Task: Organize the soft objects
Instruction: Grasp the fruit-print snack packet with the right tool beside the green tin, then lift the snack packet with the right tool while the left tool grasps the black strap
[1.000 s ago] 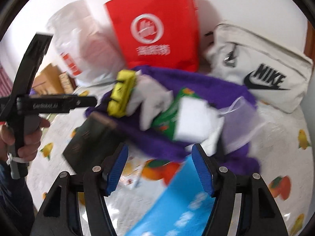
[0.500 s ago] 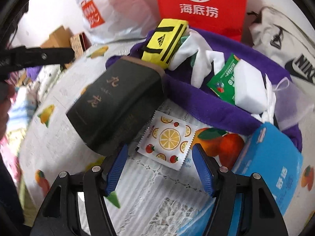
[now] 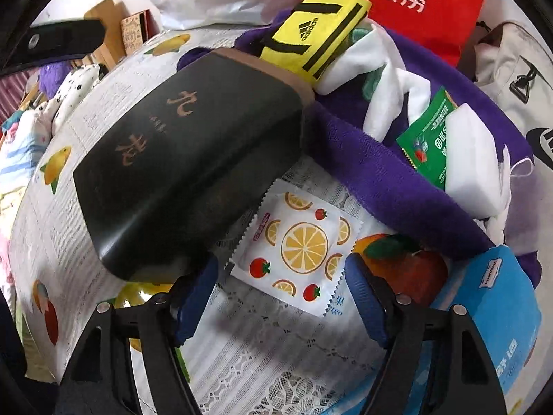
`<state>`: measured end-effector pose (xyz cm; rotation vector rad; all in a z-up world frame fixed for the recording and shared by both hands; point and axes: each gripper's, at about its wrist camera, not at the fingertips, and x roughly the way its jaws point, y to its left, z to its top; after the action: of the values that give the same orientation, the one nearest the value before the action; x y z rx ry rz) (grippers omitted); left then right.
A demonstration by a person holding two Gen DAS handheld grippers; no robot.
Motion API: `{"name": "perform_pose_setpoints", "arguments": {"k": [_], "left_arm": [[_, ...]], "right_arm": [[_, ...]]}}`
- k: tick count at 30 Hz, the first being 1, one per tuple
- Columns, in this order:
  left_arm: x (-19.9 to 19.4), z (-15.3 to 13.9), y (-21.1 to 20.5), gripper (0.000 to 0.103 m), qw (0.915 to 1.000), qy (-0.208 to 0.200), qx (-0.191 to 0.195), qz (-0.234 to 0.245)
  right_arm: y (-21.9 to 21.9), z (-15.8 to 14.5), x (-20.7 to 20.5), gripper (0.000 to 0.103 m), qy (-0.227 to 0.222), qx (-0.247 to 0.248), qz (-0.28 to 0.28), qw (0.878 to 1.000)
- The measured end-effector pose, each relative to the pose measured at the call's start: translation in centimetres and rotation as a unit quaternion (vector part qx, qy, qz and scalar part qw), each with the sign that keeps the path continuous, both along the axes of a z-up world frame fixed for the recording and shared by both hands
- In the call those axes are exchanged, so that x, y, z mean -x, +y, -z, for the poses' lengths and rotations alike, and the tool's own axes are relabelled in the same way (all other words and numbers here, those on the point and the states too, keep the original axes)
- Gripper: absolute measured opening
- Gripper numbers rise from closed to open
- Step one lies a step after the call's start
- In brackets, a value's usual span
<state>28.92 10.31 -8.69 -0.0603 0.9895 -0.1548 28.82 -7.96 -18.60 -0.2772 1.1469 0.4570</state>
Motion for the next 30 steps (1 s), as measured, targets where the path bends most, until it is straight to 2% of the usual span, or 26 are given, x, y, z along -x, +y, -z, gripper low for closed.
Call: {"name": "perform_pose_setpoints", "arguments": {"k": [2,9,10,11,12,15,17,20,30], "left_arm": [[0.0,0.1,0.1,0.084,1.0,0.001,0.001,0.0],[0.4,0.4,0.3,0.084,1.0,0.006,0.007,0.0],[0.5,0.4,0.3,0.084,1.0,0.006,0.007,0.001],[0.6,0.3,0.2,0.084,1.0,0.006,0.005,0.002],[0.8,0.3,0.2,0.084,1.0,0.005,0.002,0.002],[1.1,0.1,0.4,0.084,1.0,0.004,0.004,0.0],[1.3,0.1,0.5,0.084,1.0,0.005,0.007,-0.002],[1.6,0.0,0.6,0.084,1.0,0.005,0.006,-0.003],[3.3,-0.7,0.6,0.084,1.0,0.001,0.007,-0.001]], "right_arm": [[-0.5,-0.1,-0.2,0.06,-0.009,-0.004,0.015,1.0],[-1.3,-0.4,-0.2,0.042,-0.012,-0.004,0.026,1.0],[-1.4,-0.5,-0.2,0.036,-0.01,-0.009,0.027,1.0],[-1.5,-0.6,-0.2,0.022,-0.014,-0.006,0.03,0.999],[-1.5,-0.6,-0.2,0.019,-0.02,0.001,0.033,0.999],[-2.0,-0.7,-0.3,0.015,-0.015,-0.013,0.042,0.999],[-1.8,-0.7,0.0,0.01,-0.027,-0.003,0.039,0.999],[-1.4,-0.7,0.8,0.007,-0.044,0.014,0.027,0.999],[-2.1,-2.2,2.6,0.005,-0.052,-0.007,0.037,0.998]]}}
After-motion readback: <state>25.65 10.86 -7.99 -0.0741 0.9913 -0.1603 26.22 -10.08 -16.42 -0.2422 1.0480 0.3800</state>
